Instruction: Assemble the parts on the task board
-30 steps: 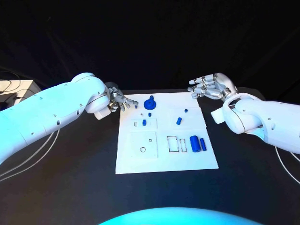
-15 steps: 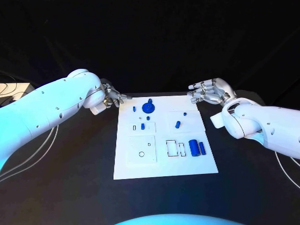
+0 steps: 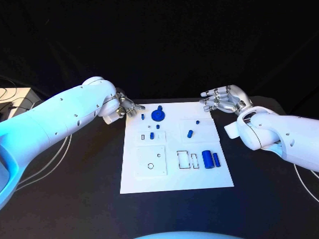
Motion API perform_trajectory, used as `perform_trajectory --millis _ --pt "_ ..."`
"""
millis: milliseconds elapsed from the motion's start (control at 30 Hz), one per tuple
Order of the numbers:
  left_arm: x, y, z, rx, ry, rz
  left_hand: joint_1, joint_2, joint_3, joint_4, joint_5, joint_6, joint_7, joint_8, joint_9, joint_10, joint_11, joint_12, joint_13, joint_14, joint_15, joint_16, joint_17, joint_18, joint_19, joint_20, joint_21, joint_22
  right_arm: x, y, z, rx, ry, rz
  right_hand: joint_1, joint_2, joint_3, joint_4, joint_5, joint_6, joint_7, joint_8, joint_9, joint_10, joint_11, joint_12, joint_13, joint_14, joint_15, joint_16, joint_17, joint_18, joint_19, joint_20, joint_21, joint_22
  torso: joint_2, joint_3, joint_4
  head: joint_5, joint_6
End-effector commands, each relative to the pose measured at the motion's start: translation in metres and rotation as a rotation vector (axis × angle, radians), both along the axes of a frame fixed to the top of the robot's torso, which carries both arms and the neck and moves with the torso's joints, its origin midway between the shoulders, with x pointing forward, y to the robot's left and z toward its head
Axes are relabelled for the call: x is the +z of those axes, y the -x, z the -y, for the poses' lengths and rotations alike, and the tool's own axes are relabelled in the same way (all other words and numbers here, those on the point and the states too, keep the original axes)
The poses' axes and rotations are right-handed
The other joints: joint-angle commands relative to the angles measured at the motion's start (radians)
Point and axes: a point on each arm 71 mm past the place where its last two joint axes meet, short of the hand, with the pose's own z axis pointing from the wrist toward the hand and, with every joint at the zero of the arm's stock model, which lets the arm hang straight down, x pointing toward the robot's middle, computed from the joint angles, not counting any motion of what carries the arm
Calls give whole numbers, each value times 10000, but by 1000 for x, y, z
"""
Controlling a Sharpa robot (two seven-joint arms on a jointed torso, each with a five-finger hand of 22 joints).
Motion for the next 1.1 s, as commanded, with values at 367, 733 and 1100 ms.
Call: perform_trajectory --millis 367,733,1100 --pt "-4 0 11 -507 112 -444 -228 -97 583 -194 31 -78 -124 378 208 44 -79 86 5 66 -59 114 97 93 109 -27 105 128 4 0 -4 103 -47 209 -83 -15 32 -21 31 -74 7 -33 0 -35 -13 -27 -16 -86 -13 -18 -15 57 -48 4 61 -7 50 13 -25 45 39" --pt "-8 2 15 -612 129 -621 -259 -64 622 -191 26 -101 -131 456 265 56 -83 89 9 78 -59 151 149 82 126 -31 143 180 5 -1 -5 118 -52 217 -83 -15 32 -21 31 -74 7 -33 0 -35 -13 -27 -16 -86 -13 -18 -15 57 -48 4 61 -7 69 6 -22 16 12" --pt "-10 0 13 -505 140 -689 -208 90 699 -294 28 -63 -170 617 405 112 -111 68 -2 109 -80 197 219 40 155 -67 188 248 5 -1 -5 132 -55 232 -83 -15 32 -21 31 -74 7 -33 0 -35 -13 -27 -16 -86 -13 -18 -15 57 -48 4 61 -7 63 13 -9 -6 -5"
